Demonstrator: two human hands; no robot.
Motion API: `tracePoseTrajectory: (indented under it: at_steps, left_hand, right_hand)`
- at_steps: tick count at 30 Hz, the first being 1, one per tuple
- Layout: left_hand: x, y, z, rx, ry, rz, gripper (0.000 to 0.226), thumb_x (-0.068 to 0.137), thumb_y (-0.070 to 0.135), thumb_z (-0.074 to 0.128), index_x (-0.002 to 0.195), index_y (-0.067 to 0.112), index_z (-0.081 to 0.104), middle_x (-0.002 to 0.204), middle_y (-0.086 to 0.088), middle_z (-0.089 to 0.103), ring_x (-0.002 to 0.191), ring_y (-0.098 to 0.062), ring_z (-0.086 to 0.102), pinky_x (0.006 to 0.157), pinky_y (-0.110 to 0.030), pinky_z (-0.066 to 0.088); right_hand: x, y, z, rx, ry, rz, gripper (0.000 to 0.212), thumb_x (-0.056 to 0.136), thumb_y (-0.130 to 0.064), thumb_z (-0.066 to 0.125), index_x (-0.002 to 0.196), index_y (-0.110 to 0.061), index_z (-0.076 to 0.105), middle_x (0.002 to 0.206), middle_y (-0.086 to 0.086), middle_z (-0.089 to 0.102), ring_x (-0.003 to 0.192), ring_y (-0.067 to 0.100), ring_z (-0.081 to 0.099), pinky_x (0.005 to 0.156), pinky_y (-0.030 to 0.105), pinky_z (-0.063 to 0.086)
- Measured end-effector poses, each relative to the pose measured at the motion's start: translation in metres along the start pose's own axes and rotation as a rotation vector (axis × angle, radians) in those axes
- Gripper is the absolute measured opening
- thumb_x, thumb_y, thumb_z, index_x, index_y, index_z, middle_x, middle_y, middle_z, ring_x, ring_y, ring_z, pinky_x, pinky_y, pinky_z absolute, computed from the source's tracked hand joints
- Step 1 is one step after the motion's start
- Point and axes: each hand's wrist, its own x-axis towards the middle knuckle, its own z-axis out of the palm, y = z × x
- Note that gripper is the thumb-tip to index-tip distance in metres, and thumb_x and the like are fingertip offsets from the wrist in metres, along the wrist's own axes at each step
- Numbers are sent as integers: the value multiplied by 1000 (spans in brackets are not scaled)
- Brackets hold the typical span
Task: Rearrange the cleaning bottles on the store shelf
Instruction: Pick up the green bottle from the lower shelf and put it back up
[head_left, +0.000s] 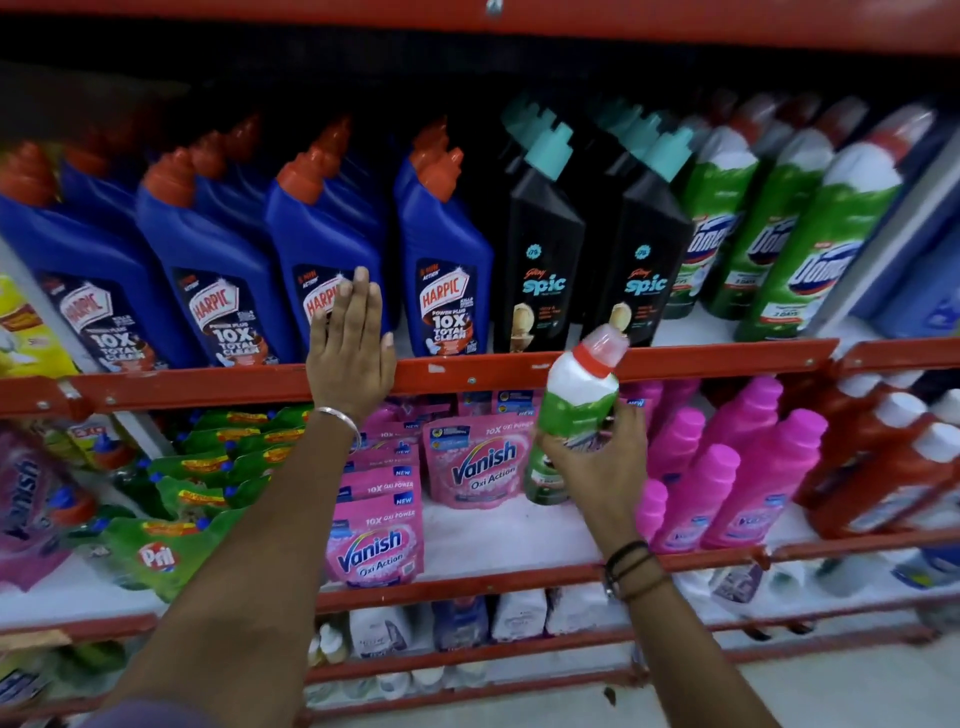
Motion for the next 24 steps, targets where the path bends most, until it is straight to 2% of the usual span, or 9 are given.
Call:
tracePoseTrajectory:
  at_steps: [5, 9, 13, 18, 24]
  left_hand:
    - [-4, -1, 0, -24, -13, -9, 64, 98, 27, 28, 153, 9, 2, 160, 0, -7, 147, -14, -4, 119, -35, -3]
    - [-4, -1, -1, -27, -23, -11, 65, 97, 27, 30, 153, 9, 3, 161, 0, -5, 147, -14, -3, 118, -35, -1]
    - [-4, -1, -1, -4, -11, -7, 64, 97, 27, 30, 153, 8, 7, 161, -1, -2, 148, -15, 0, 119, -35, -1]
    - [-7, -2, 4, 23, 6, 0, 62, 96, 27, 31, 152, 6, 14, 161, -3, 3, 148, -16, 3, 119, -36, 0]
    - [-6, -3, 4, 32, 10, -1, 64, 95, 27, 31, 152, 7, 11, 161, -2, 1, 148, -15, 1, 119, -36, -1]
  right_hand:
    - [52, -52, -59, 71, 205, -128, 65, 55, -43, 87, 105, -12, 60, 102, 6, 58, 94, 24, 58, 79, 40, 53]
    - [104, -75, -94, -8, 338, -164, 81, 53, -61, 74, 117, -13, 59, 110, 7, 60, 101, 24, 59, 84, 39, 53]
    - [139, -87, -114, -1, 413, -139, 80, 63, -43, 83, 127, -10, 50, 126, 9, 59, 114, 25, 56, 91, 37, 47]
    - [170, -72, -106, 39, 414, -115, 80, 62, -47, 83, 125, -9, 51, 123, 8, 60, 111, 24, 57, 91, 38, 50]
    - [182, -50, -83, -7, 352, -55, 86, 66, -44, 83, 132, -4, 45, 130, 12, 55, 116, 28, 53, 95, 46, 50]
